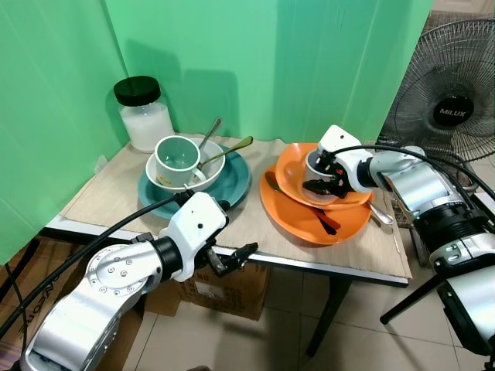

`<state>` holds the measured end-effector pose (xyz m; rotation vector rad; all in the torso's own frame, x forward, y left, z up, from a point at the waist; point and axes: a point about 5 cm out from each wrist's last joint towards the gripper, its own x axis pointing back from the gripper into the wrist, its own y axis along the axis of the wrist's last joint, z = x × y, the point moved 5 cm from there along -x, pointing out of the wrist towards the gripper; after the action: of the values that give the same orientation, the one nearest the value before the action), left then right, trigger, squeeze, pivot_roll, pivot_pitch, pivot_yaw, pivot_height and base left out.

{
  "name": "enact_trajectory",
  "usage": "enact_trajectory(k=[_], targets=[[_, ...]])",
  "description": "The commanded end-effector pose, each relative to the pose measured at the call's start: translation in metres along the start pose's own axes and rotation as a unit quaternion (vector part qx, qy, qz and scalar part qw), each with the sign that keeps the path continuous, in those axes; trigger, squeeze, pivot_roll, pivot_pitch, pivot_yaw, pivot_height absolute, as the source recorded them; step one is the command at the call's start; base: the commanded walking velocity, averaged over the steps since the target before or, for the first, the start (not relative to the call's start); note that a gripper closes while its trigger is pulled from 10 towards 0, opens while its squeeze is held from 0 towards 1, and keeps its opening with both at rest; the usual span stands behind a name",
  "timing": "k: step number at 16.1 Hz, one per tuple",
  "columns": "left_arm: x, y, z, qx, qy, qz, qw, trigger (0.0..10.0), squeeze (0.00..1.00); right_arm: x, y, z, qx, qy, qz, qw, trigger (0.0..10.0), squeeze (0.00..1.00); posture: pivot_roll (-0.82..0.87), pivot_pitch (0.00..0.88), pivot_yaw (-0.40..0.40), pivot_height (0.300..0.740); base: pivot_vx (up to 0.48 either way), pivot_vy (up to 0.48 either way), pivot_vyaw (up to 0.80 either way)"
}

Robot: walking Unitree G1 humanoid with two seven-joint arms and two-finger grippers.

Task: Setting the table

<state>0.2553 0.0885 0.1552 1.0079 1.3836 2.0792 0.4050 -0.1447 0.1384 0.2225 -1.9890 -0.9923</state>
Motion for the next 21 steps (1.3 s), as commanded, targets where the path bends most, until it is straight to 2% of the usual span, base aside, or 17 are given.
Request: enact_trajectory(k=[1,13,21], targets=[[0.0005,0.0033,-0.0030,-0.010,-0.010,-0.001,1.000,10.0,0.04,0.0015,0.0097,-0.0028,0.014,0.000,-0.004,1.000,0.0,0.00,-0.04,0.000,0.034,0.740,0.000,0.000,0.00],[-0.0007,0.0027,-0.0098,-0.007,-0.035,0.001,0.999,10.0,0.04,0.0010,0.0027,-0.0060,0.013,0.001,0.014,1.000,0.0,0.00,-0.05,0.000,0.023,0.740,0.000,0.000,0.00],[0.0010,0.0007,-0.0085,-0.016,-0.035,0.006,0.999,10.0,0.04,0.0022,0.0121,-0.0084,0.012,0.001,-0.005,1.000,0.0,0.00,-0.04,0.000,0.025,0.740,0.000,0.000,0.00]])
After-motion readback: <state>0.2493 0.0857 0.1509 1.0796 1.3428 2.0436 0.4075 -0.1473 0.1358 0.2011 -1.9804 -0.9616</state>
